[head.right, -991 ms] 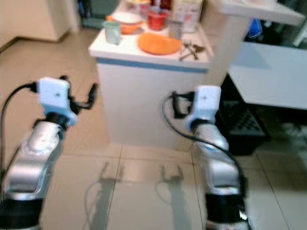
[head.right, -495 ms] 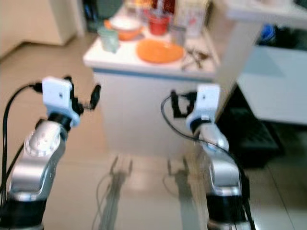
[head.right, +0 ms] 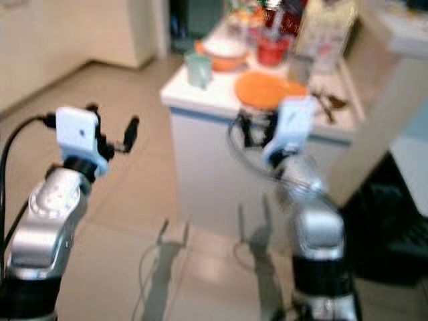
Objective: Setting the table
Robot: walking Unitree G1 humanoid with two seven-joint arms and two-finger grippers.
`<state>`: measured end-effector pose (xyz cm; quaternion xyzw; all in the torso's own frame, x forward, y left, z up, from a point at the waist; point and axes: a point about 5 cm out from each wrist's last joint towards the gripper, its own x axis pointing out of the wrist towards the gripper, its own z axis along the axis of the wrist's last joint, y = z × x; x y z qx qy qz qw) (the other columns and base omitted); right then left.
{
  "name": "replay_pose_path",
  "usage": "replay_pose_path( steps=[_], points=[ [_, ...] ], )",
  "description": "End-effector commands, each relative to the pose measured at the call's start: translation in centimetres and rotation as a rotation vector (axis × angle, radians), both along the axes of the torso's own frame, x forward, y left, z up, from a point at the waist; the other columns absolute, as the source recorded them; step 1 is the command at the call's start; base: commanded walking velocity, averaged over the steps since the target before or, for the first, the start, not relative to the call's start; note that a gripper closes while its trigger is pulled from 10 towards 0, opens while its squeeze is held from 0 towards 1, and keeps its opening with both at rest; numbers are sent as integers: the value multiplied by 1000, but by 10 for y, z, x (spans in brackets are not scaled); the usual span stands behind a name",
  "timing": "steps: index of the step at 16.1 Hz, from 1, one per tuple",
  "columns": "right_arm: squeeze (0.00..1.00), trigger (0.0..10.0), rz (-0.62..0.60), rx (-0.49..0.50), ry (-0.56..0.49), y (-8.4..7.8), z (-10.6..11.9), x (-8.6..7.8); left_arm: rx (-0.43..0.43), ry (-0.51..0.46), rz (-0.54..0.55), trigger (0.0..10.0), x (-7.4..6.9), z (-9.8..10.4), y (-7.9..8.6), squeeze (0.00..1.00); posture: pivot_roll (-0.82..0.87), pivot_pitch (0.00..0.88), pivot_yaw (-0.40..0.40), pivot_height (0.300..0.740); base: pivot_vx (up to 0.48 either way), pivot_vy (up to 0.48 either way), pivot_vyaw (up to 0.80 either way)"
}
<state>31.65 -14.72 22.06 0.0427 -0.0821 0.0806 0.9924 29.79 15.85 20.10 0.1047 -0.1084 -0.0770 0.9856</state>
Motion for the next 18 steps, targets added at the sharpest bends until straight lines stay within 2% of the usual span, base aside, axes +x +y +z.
replay_pose_path(
  steps=[1, 3, 5, 13, 18],
  points=[
    [0, 10000, 39, 15, -1, 6, 5, 0, 15, -1, 8, 10000, 0, 3, 6, 0, 47, 0, -43, 740, 382, 0, 0],
    [0, 10000, 28, 25, -27, 0, 18, 3, 17, -11, 17, 10000, 0, 7, 10, 0, 47, 0, -45, 740, 384, 0, 0],
    [0, 10000, 21, 26, -20, -2, 19, 4, 19, -16, 16, 10000, 1, 9, 11, 0, 47, 0, -46, 740, 384, 0, 0],
    [0, 10000, -17, 59, 78, -4, -2, 4, -19, -41, -19, 10000, 2, 21, 4, 0, 47, 0, -43, 740, 446, 0, 0],
    [0, 10000, -21, 83, 23, -5, 9, 3, -19, -48, -24, 10000, 2, 26, 4, 0, 46, 0, -38, 740, 477, 0, 0]
  ],
)
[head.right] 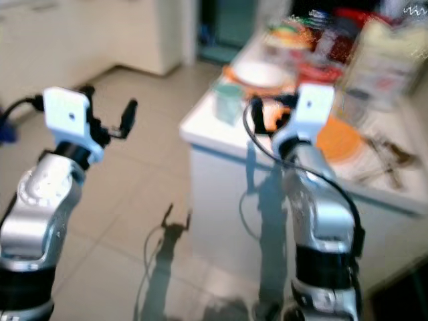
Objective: Setting the table
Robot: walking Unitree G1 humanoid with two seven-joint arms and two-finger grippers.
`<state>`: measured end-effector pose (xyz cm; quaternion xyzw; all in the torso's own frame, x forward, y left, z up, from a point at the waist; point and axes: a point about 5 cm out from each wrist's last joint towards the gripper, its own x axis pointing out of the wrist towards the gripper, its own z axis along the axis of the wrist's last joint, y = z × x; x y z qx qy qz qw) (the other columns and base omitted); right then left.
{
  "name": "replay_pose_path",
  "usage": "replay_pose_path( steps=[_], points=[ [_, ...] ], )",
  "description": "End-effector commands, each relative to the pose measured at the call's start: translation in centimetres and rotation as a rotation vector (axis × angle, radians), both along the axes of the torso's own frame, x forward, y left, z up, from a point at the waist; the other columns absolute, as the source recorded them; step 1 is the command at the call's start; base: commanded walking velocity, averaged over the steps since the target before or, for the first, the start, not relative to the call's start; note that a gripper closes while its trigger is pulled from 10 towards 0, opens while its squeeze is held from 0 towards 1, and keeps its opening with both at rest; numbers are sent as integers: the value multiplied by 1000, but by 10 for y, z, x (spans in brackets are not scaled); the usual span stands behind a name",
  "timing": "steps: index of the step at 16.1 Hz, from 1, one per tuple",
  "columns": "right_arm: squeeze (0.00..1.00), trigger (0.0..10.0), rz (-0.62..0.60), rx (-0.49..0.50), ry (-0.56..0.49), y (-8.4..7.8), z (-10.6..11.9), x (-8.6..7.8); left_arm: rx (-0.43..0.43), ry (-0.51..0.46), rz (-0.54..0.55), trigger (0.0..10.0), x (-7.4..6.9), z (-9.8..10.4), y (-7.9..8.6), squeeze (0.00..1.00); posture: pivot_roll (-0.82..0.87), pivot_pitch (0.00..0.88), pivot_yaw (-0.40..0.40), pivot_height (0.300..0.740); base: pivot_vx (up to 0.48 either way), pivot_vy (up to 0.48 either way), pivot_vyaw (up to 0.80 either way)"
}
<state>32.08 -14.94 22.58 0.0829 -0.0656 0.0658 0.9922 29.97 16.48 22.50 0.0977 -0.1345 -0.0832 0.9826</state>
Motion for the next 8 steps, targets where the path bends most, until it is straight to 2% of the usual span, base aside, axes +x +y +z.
replay_pose_path(
  steps=[1, 5, 8],
  points=[
    [0, 10000, -8, 2, -20, -5, 6, 0, -1, 0, -5, 10000, 1, 3, -2, 0, 48, 0, -37, 740, 472, 0, 0],
    [0, 10000, -17, 9, -19, -7, 8, 0, 5, 0, -14, 10000, 1, 4, -2, 0, 48, 0, -34, 740, 476, 0, 0],
    [0, 10000, -14, 13, -30, -7, 15, 0, 6, 0, -17, 10000, 1, 5, -2, 0, 47, 0, -33, 740, 472, 0, -800]
  ],
)
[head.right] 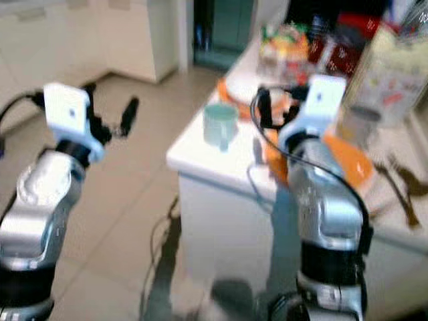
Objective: Setting the table
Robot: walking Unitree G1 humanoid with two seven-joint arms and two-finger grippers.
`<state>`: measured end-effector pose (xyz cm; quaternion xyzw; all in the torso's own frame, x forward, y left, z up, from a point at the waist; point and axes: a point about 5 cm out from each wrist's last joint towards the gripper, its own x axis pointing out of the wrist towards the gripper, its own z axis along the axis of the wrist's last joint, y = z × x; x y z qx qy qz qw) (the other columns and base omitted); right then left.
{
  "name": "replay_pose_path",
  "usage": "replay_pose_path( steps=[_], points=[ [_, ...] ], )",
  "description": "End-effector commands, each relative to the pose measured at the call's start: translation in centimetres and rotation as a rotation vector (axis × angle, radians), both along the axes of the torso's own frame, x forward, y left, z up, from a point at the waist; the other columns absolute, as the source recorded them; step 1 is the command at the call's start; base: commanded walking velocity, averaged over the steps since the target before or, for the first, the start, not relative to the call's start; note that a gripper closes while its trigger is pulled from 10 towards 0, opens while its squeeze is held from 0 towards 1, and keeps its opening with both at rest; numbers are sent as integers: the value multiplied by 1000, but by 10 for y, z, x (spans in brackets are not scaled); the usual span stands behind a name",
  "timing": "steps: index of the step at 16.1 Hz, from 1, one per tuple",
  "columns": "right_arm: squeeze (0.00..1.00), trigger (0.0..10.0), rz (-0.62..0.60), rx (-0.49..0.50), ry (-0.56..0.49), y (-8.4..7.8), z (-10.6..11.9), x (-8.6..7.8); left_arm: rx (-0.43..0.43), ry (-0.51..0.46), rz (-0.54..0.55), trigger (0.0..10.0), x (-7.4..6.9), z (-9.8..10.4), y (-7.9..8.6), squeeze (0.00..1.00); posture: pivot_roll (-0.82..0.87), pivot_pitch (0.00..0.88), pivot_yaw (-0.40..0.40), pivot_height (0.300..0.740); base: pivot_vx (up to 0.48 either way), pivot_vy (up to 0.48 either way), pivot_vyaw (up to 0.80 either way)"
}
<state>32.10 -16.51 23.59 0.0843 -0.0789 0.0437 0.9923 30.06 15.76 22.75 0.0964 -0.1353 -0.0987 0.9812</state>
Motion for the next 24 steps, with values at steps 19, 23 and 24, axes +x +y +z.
replay_pose_path(
  steps=[19, 23, 24],
  points=[
    [220, 10000, 30, -36, 371, -29, 11, 68, 76, -35, -356, 10000, -14, 34, -22, 0, 41, 0, -31, 740, 74, 0, -21],
    [0, 10000, 85, -23, 343, -25, 24, 89, 90, 5, -416, 10000, -21, 31, -27, 0, 53, 0, -53, 740, 0, 0, 0],
    [0, 10000, 92, -14, 335, -24, 26, 91, 80, 5, -398, 10000, -21, 31, -26, 0, 54, 0, -57, 740, 0, 0, 0]
  ],
)
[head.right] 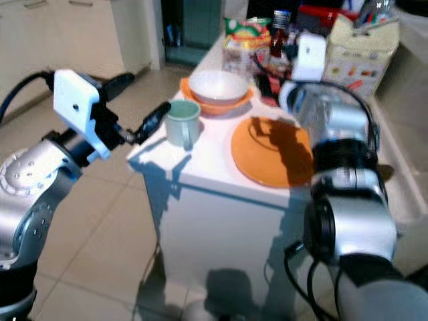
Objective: Setting the table
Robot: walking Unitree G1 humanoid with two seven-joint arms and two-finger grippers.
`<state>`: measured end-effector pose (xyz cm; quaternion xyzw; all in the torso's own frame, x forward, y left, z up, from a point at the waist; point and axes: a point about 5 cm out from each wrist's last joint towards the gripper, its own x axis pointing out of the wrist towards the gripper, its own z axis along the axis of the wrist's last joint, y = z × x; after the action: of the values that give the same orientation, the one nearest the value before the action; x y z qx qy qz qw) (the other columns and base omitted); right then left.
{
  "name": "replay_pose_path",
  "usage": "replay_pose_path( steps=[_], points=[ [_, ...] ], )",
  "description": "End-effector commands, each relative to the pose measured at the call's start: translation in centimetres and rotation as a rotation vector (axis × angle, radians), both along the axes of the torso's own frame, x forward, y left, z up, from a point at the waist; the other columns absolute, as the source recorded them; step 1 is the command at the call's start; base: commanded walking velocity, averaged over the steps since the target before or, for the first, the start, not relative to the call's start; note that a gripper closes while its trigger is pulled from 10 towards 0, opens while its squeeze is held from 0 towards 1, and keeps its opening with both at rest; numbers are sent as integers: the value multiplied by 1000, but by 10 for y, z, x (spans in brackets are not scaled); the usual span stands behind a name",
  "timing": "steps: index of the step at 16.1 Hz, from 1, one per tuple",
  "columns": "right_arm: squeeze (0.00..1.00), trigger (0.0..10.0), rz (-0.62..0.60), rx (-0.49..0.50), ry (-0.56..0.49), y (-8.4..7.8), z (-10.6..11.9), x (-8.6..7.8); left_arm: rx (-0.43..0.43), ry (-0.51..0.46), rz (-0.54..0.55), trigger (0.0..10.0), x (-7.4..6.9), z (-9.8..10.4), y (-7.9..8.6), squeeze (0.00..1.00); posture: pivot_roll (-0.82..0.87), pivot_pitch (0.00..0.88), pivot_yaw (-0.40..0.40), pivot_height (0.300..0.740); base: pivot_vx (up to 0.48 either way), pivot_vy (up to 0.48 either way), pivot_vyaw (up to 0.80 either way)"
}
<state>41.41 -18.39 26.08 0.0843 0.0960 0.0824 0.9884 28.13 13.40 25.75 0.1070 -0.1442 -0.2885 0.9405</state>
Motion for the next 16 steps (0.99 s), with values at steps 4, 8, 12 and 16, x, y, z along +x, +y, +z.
replay_pose_path(
  steps=[4, 8, 12, 16],
  points=[
    [0, 10000, 38, 18, -68, 11, 6, 8, 21, 15, 113, 10000, 0, -3, 8, 0, 69, 15, -94, 740, 0, 0, 0],
    [0, 10000, 33, -93, -192, 17, 10, 11, -11, 14, 233, 10000, -3, -8, 11, 0, 76, 49, -113, 740, 0, 0, 0],
    [0, 10000, -7, 65, -392, -2, 21, -10, -22, -4, 342, 10000, -8, -13, 16, 0, 56, 90, -93, 740, 0, 0, 0],
    [0, 10000, -104, 41, -451, -16, -1, -87, 2, -19, 306, 10000, 2, -15, 6, 0, 2, 48, -34, 740, 0, 69, 0]
  ],
)
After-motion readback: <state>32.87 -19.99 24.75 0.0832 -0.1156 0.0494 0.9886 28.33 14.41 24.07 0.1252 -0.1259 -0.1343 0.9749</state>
